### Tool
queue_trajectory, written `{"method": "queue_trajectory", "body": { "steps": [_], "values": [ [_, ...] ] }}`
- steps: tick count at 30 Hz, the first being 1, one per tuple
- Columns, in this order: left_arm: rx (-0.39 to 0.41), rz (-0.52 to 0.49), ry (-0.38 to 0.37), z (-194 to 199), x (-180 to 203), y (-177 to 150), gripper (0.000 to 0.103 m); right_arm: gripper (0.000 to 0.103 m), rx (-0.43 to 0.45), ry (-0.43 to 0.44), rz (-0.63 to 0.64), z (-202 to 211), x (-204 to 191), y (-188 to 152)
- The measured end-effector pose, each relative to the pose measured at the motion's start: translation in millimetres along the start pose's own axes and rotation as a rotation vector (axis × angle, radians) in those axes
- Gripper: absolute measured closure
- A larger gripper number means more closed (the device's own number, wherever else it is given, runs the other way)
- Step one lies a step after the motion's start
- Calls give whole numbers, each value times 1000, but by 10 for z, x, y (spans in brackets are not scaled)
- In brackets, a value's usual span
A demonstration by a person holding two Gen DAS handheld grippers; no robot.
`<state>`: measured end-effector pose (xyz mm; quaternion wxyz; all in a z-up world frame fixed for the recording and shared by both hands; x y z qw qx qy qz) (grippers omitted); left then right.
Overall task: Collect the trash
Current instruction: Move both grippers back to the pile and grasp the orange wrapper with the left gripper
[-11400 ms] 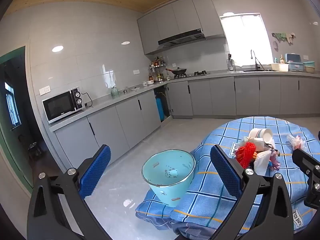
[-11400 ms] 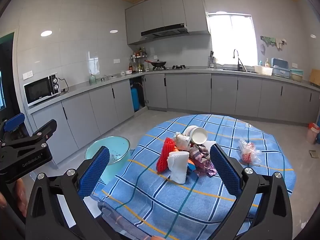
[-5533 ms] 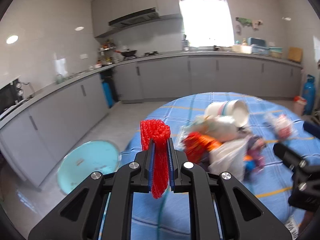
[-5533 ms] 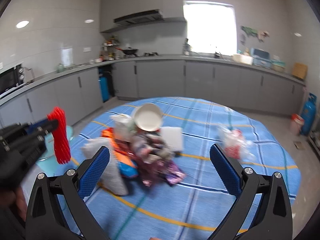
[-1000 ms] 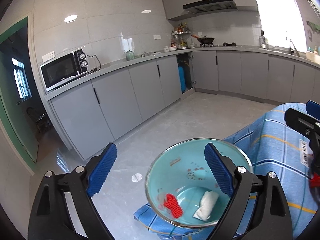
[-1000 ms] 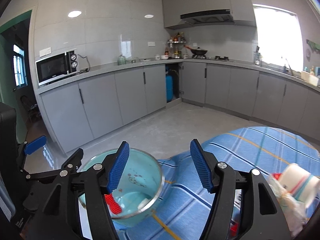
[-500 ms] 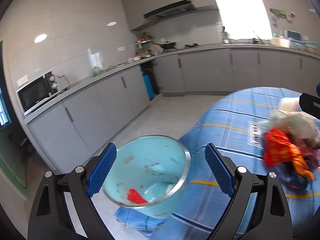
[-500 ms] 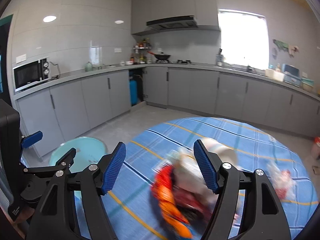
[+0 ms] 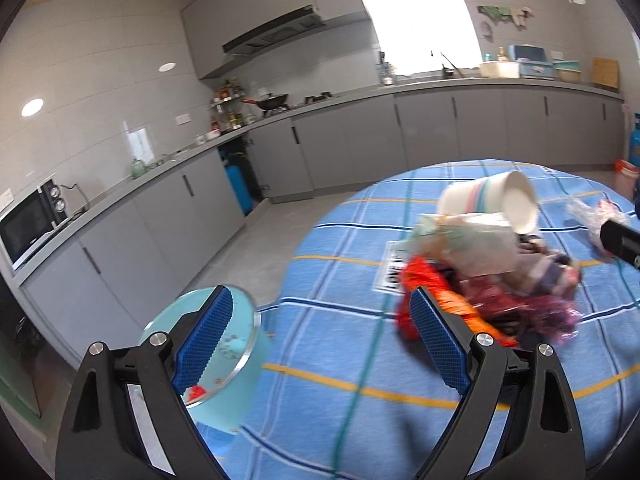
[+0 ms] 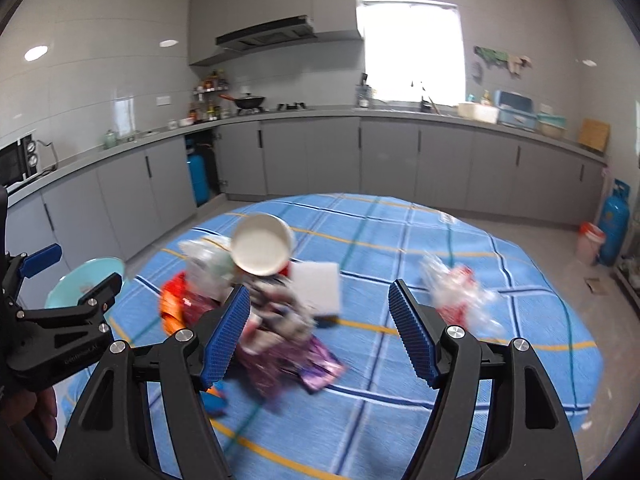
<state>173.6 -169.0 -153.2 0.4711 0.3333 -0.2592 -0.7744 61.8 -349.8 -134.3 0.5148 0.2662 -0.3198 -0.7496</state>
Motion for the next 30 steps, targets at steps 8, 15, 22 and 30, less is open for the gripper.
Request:
{"method": "queue_trajectory", "body": {
  "steps": [8, 15, 22, 30],
  "values": [
    [-27, -65, -51, -93, 451, 17, 14, 32, -13, 9, -27, -112, 146, -142],
    [-98, -101, -112, -287, 630, -73, 26, 32, -24, -11, -63, -203, 300, -185],
    [-129, -116, -211, -293, 604, -144, 77, 28, -33, -10, -66, -249, 300, -202],
    [-87, -85, -198, -104, 320, -143, 85, 28, -24, -10, -56, -211, 253, -203]
  ]
}}
Point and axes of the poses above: each gripper's, at about its wrist camera, not at the fingertips, and z roughly against the way its jaws point, x to its right, y to its top, the point moved 2 cm from there along -z, roughly the way its jaws point, and after that the axes turned 14 degrees about -x, right-handed, at the moved point
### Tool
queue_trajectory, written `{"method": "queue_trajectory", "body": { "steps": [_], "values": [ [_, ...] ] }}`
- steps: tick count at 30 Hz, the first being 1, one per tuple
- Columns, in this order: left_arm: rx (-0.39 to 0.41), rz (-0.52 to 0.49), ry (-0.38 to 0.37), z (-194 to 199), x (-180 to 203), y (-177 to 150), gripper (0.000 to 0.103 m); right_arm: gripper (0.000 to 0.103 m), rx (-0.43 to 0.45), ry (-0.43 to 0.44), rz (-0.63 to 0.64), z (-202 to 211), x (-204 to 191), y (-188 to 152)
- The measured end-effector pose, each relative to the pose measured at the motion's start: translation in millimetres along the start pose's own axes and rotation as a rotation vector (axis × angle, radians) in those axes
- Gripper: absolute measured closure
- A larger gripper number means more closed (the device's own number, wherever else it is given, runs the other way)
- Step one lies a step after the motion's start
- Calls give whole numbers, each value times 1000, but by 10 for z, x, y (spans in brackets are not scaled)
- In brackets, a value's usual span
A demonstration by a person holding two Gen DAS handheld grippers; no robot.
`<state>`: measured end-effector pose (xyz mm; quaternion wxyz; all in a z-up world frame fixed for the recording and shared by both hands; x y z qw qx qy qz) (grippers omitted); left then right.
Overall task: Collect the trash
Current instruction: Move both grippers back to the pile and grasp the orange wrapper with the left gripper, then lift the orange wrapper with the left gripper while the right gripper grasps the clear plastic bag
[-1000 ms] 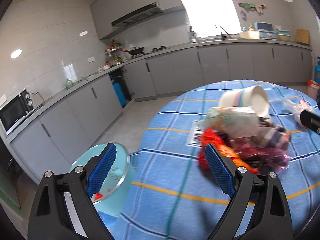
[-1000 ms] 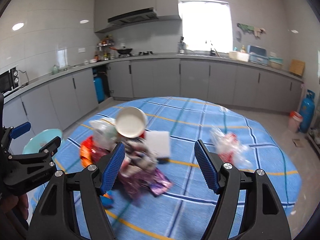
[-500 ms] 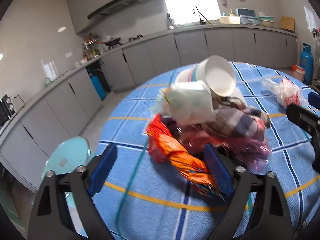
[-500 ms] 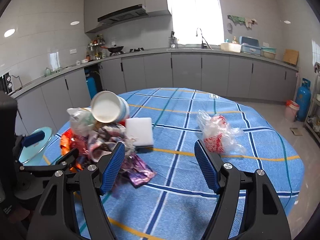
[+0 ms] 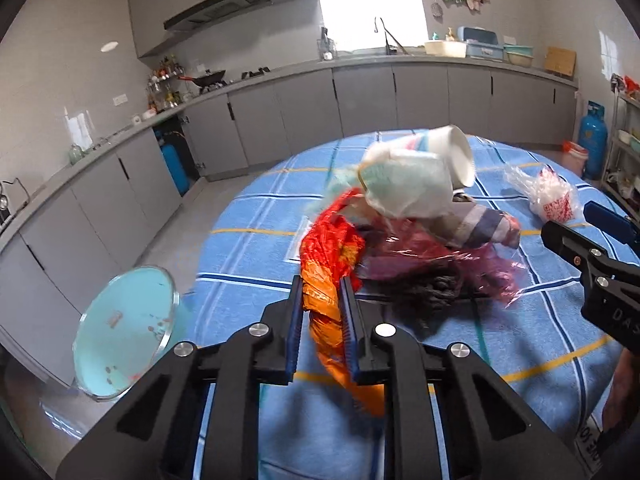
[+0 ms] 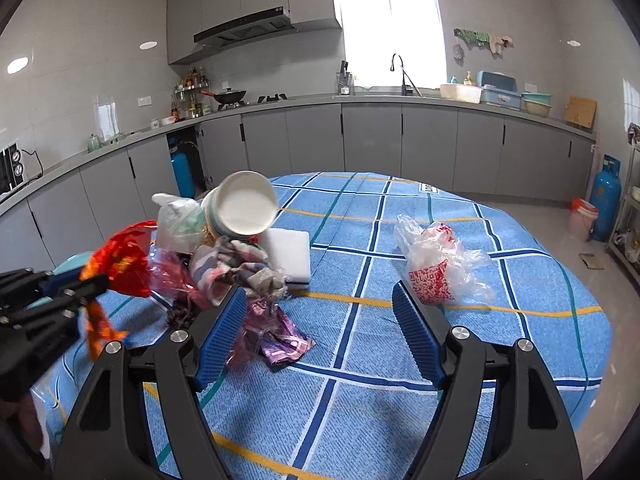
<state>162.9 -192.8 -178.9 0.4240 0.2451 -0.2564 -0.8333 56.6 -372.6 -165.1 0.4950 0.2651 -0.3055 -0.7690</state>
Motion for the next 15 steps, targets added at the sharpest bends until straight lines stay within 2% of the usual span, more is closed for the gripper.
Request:
{"method": "queue_trajectory", "body": {
  "steps": [2, 6, 15],
  "values": [
    [10, 9, 14, 55, -62, -6, 86, 28, 1, 3, 7, 10, -23, 5],
    [50, 26, 95, 141, -209, -6, 86, 28, 11, 9, 12, 51, -76, 44],
    [86, 80, 207, 40, -516, 149, 86, 28, 56, 80, 81, 68, -453, 336]
  ]
}}
Point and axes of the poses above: each gripper's, at about its wrist camera, not at the fingertips, and z roughly against the way its jaws point, x to its right, y to its top, the point moved 2 cm from there along -z, roughly the way its jaws point, and after that the axes turned 14 degrees about -x, right-handed, at the moved point
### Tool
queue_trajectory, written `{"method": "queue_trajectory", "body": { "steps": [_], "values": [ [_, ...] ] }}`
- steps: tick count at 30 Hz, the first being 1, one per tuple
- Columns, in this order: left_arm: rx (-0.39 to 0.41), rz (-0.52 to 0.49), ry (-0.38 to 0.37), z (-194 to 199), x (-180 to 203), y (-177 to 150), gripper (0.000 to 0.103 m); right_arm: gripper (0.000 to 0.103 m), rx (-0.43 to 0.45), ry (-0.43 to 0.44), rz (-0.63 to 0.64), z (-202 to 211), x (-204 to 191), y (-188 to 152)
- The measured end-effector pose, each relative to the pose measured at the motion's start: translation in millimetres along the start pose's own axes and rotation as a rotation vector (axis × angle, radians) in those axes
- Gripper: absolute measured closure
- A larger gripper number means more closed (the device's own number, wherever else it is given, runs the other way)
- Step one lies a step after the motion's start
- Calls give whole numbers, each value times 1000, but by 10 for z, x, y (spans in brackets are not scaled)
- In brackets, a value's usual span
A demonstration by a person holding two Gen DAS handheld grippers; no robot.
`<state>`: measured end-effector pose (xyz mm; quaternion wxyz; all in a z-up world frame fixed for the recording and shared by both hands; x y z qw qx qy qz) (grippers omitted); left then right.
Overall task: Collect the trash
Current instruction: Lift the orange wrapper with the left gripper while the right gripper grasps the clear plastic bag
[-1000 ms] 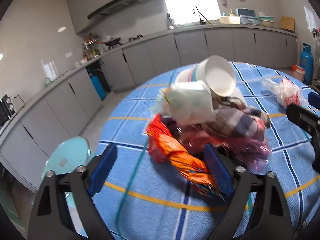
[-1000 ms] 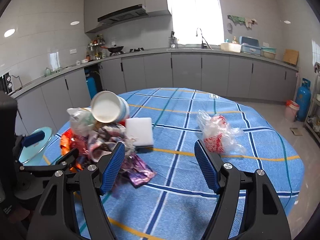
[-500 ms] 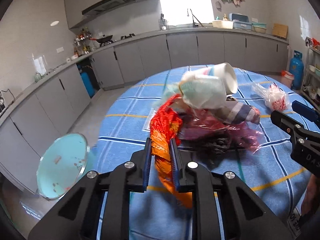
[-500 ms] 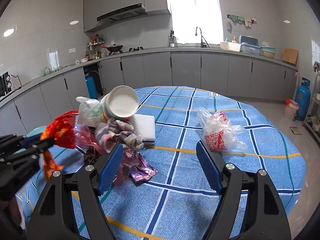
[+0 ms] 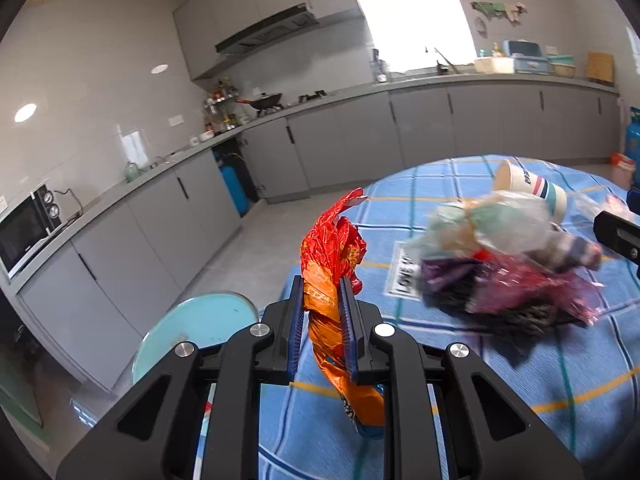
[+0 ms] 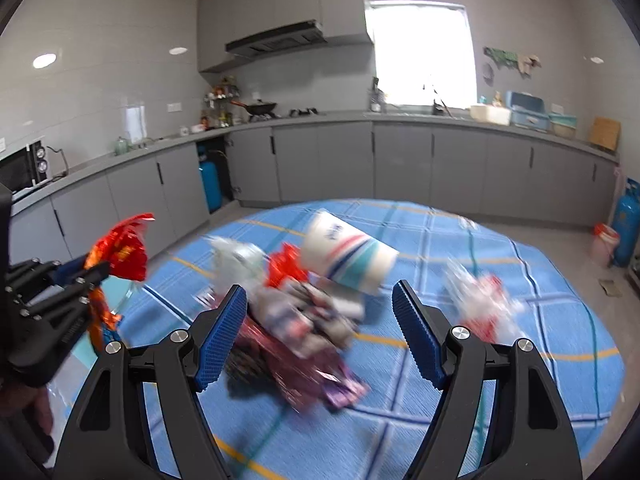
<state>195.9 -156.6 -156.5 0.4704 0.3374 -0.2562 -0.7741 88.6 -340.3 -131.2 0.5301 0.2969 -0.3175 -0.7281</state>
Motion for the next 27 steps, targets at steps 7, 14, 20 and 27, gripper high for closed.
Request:
{"method": "queue_trajectory", "body": {
  "steps": [7, 14, 20, 27],
  "values": [
    [10, 47, 14, -50, -224, 96, 86, 28, -8, 56, 64, -263, -330, 267],
    [-7, 54, -19, -153, -222, 127, 86, 60, -118, 102, 68, -618, -380, 374],
    [-8, 61, -36, -139, -234, 105, 86, 78, -129, 109, 97, -611, -470, 250],
    [-7, 76, -34, -71, -292, 73, 86, 84, -61, 79, 119, -434, -549, 337]
  ]
}}
Point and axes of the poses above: each gripper's, at about its wrist camera, not at the fingertips, and z roughly against the way its jaws point, x to its right, y to its top, the point moved 2 cm from there along -z, roughly the way its jaws point, and after that the axes turned 14 degrees about -x, right-handed, at the moved point
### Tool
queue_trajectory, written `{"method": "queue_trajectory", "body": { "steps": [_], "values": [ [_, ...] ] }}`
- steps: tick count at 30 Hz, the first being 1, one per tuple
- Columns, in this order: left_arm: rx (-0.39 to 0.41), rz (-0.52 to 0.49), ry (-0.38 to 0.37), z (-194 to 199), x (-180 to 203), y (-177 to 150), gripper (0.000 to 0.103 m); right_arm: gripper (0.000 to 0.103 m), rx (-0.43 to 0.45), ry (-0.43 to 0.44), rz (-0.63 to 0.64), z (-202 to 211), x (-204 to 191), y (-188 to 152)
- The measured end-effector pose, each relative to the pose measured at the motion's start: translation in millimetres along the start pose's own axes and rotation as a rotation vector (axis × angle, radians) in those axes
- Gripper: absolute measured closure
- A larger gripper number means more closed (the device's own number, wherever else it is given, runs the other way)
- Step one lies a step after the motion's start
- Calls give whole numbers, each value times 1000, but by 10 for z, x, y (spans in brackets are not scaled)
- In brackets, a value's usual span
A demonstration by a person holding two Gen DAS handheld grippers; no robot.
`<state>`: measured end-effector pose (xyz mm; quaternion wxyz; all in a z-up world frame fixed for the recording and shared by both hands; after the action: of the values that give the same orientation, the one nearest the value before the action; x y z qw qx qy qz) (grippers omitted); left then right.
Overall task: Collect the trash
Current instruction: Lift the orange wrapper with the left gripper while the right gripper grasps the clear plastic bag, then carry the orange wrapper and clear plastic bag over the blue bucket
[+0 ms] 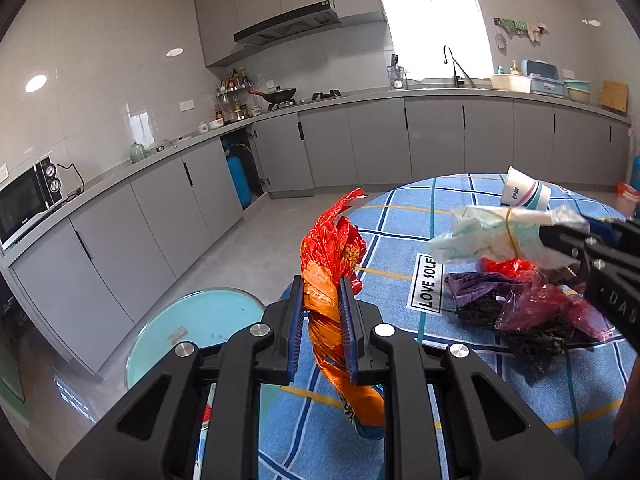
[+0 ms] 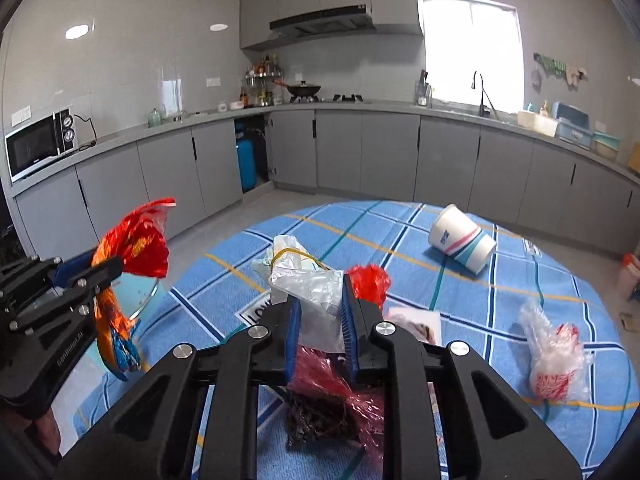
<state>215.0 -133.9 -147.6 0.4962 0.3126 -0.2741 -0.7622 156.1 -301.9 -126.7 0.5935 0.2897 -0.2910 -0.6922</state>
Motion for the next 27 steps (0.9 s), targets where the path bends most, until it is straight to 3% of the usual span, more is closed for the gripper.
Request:
{"method": "queue_trajectory", "body": {
  "steps": [10, 27],
  "values": [
    [5, 32, 38, 70, -229, -21, 86, 85, 40, 24, 26, 79, -213, 150],
    [-37, 146, 139, -39, -1002, -99, 86, 85, 42, 116, 96, -101, -818, 310]
  ]
}}
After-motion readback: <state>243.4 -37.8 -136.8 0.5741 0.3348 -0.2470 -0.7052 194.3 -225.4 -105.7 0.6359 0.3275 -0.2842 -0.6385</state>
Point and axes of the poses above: each gripper's, at about its wrist camera, not at the fingertips, and z roughly against the way its jaws point, x to its right, y to its top, the point moved 2 cm from there along -z, roughly the way its jaws point, and after that the axes turned 14 degrees about -x, right-handed, at the moved point
